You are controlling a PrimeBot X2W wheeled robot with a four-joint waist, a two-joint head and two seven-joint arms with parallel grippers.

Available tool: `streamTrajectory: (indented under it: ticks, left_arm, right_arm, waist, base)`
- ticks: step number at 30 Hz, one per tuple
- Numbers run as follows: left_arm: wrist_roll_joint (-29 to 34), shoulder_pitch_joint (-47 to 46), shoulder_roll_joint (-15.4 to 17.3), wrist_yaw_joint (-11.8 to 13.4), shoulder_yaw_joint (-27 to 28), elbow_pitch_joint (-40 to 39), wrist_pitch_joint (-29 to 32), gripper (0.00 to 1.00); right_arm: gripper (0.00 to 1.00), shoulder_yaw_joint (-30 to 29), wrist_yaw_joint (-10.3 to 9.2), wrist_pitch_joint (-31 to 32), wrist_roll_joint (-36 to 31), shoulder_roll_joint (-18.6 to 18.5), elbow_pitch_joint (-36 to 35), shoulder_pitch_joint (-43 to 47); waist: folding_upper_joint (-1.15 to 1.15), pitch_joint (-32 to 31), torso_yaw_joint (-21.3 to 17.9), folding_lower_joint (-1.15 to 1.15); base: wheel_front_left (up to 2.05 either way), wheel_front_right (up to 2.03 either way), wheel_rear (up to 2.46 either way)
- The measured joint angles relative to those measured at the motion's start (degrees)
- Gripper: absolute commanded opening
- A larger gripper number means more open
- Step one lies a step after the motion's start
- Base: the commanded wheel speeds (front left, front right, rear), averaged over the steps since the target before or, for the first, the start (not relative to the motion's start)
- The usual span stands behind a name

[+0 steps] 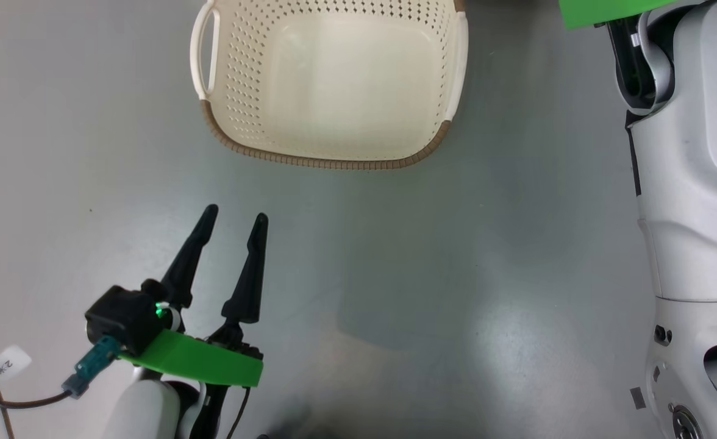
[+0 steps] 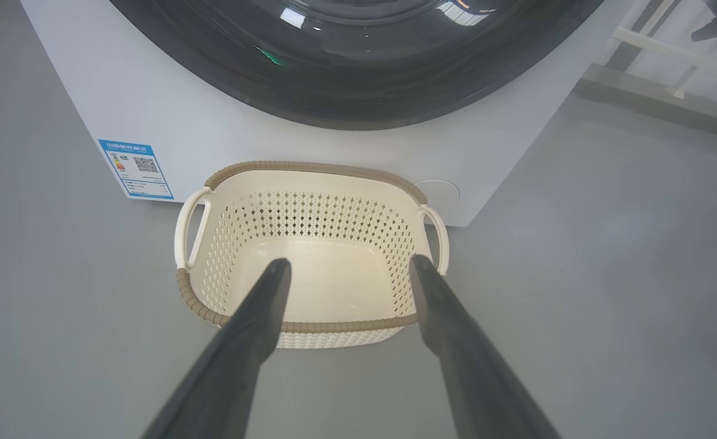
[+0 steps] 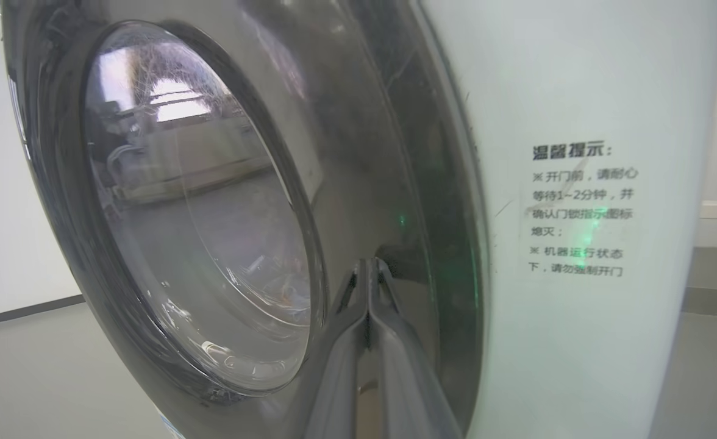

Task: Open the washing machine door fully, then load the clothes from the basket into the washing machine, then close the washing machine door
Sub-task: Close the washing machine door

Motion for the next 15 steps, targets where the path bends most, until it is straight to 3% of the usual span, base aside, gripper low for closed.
streamTrajectory:
  ticks: [7,15]
  left_arm:
    - [0.02,0.01,0.0,0.0,0.56,0.03,0.0,1.0]
    - [0.58,0.14,0.32,0.0,2.09,-0.4,-0.01,1.0]
  right_arm:
    - [0.0,2.52,-0.09,0.01,4.17,-0.6,0.05,1.48]
    - [0.0,4.79,-0.09,0.01,7.39,-1.38,-1.07,11.63]
  waist:
    - [0.0,-1.5,-0.66,0.0]
    - [0.0,-4.8,-2.46,-0.01]
  base:
    - [0.0,0.0,0.0]
    - [0.0,0.0,0.0]
